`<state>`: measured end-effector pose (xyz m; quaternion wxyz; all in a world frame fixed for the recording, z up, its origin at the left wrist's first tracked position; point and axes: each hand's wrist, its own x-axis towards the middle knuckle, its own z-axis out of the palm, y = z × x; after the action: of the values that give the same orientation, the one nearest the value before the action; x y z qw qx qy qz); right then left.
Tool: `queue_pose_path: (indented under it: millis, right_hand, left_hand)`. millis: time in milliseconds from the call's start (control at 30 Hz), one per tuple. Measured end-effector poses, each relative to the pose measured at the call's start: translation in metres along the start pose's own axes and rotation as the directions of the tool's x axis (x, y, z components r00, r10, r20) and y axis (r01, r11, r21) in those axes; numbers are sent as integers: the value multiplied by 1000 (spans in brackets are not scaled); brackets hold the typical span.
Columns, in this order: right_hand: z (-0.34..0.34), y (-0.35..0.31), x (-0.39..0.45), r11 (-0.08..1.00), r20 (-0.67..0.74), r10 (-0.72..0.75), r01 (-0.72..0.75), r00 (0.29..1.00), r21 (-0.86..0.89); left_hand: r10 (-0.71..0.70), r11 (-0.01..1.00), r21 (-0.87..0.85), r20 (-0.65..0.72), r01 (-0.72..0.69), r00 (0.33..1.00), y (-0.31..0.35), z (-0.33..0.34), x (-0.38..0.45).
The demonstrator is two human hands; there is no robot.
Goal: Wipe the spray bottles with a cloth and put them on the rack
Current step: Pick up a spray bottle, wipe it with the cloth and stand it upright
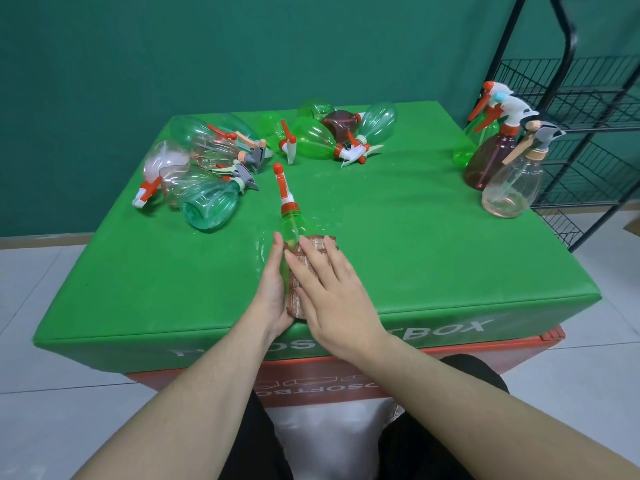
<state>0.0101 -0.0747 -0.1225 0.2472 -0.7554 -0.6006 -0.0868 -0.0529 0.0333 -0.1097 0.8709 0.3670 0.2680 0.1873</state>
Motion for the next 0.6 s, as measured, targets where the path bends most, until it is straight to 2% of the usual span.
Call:
queue_pose_path:
  millis: [433,533,600]
  right_hand:
    - [-16,14,28,985,-11,117,-114,993,126]
    - [-23,12,40,963,-32,133,-122,991,242]
    - [-27,10,46,915,3,228,-216,974,341]
  left_hand:
    - [50,996,71,9,-51,999,-2,4,5]
    - [40,996,83,22,-41,999,-2,5,3]
    - [22,995,98,28,-25,999,0,5,0]
